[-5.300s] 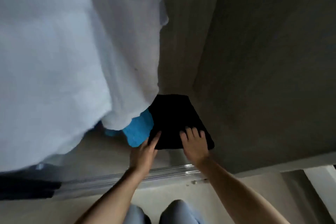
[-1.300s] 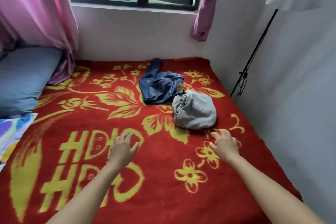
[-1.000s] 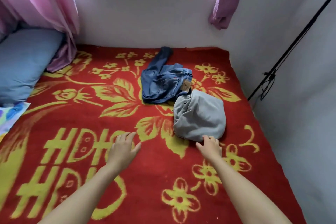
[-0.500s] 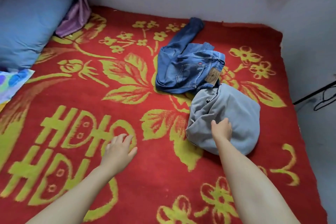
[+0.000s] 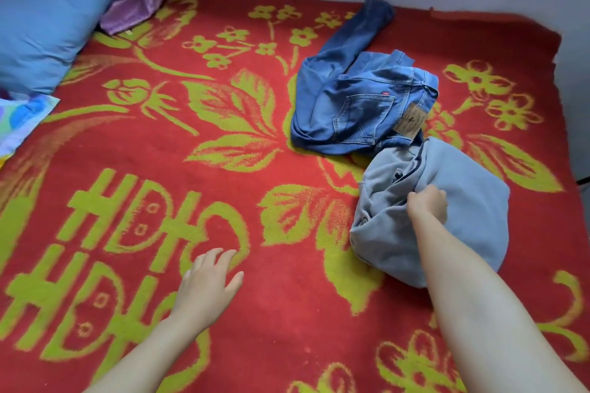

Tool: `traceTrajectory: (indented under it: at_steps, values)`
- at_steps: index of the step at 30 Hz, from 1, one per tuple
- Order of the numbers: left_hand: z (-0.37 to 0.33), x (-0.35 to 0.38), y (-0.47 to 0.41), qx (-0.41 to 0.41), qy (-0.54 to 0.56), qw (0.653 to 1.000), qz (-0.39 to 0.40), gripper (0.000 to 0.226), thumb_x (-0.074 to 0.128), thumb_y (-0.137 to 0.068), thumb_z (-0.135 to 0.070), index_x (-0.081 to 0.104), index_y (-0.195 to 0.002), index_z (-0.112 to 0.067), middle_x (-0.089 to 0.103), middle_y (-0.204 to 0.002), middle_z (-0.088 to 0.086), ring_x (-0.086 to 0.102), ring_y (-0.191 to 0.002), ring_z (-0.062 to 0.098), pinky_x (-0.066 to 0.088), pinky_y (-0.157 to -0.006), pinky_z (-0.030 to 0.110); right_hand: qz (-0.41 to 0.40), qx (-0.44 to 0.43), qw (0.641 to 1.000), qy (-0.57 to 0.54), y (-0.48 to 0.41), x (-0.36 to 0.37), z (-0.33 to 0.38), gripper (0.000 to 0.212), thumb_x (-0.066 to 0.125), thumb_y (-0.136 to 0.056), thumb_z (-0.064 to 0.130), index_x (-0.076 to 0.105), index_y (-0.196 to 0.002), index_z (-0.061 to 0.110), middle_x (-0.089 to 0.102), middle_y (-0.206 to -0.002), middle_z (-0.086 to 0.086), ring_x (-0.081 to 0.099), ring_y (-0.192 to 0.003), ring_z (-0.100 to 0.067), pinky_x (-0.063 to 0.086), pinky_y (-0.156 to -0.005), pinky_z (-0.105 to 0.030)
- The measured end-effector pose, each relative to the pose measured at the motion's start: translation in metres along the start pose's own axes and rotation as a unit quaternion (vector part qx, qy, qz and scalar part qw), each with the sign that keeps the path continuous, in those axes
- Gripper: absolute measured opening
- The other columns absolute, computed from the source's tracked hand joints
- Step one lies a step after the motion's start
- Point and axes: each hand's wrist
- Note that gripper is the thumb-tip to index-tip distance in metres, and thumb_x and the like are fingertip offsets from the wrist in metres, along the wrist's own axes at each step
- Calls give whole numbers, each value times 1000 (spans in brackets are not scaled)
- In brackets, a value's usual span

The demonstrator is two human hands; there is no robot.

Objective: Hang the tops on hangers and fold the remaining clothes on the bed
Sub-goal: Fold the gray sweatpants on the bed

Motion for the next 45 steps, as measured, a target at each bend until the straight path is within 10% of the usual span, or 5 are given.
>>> traceTrajectory:
  at_steps: [10,15,30,36,45]
  values:
    - [-8,23,40,-8,59,997,44,50,40,-97,-42,33,-143,-23,35,-144,-4,31,-133,16,30,-107,32,-25,52,973,-224,170,28,-113,15,60,-84,5,57,-97,-1,62,-90,-19,57,-86,-34,40,-76,-38]
    - [-37,20,67,-12,113,990,79,50,42,-97,-39,34,-142,-20,37,-144,4,34,-133,23,30,-107,36,34,2,978,-208,231,-5,-118,26,65,-83,11,44,-67,12,54,-66,-6,48,-69,-29,28,-62,-32]
    - [-90,-45,141,129,248,958,62,54,53,-91,-37,39,-139,-14,43,-140,12,37,-131,27,33,-105,34,-24,-185,964,-188,347,-158,-105,24,62,-79,4,44,-68,13,44,-60,5,42,-65,-21,23,-59,-28]
    - [-45,-83,157,235,291,922,98,96,63,-63,-54,30,-145,-18,35,-148,5,32,-136,22,27,-111,35,-5,-319,941,-114,407,-168,-60,46,63,-74,-3,30,-57,25,33,-54,9,34,-53,-12,28,-54,-24]
    - [107,-165,140,303,351,882,85,46,71,-67,-35,58,-111,-30,56,-117,-2,53,-108,16,43,-91,23,-15,-466,875,-127,490,-154,72,9,58,-64,12,49,-62,8,44,-56,0,37,-56,-9,33,-54,-28]
Point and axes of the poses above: each hand's wrist, its own y-axis away from the middle knuckle, its own x-axis out of the palm, z = x × y
